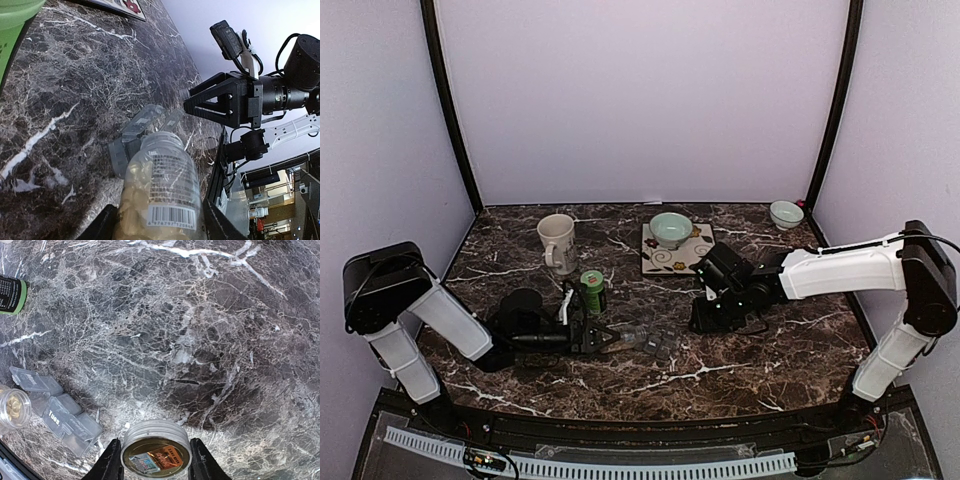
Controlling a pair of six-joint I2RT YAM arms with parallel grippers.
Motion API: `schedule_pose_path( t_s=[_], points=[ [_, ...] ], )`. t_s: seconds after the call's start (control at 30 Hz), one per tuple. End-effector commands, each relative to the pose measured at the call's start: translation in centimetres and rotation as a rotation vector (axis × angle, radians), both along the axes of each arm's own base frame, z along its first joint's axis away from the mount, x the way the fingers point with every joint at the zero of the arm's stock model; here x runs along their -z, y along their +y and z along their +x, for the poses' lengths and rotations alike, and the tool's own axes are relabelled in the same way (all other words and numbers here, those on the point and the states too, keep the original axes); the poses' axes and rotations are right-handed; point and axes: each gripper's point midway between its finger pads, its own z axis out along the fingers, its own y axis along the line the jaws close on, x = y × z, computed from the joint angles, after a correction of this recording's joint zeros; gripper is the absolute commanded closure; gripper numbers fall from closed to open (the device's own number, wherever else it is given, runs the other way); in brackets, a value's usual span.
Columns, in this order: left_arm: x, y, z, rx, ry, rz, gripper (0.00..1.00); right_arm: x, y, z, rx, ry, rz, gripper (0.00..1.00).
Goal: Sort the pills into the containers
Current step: Pour the pill into the compartment of the pill container.
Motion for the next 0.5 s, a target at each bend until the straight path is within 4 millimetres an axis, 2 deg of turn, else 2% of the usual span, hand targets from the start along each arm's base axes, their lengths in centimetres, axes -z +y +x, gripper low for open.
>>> schedule_pose_path(
  t_s=[0.0,0.47],
  points=[
    [-0.38,-0.5,0.47,0.003,-0.029,0.02,1.0,-0.56,0.7,0.74,-0.005,-0.019,0.024,0.83],
    [-0.75,-0.5,0.62,0.002,-0.039,0.037,1.0,-0.44,0.78,0.66,-0.012,-0.016,0.025,0.83]
  ],
)
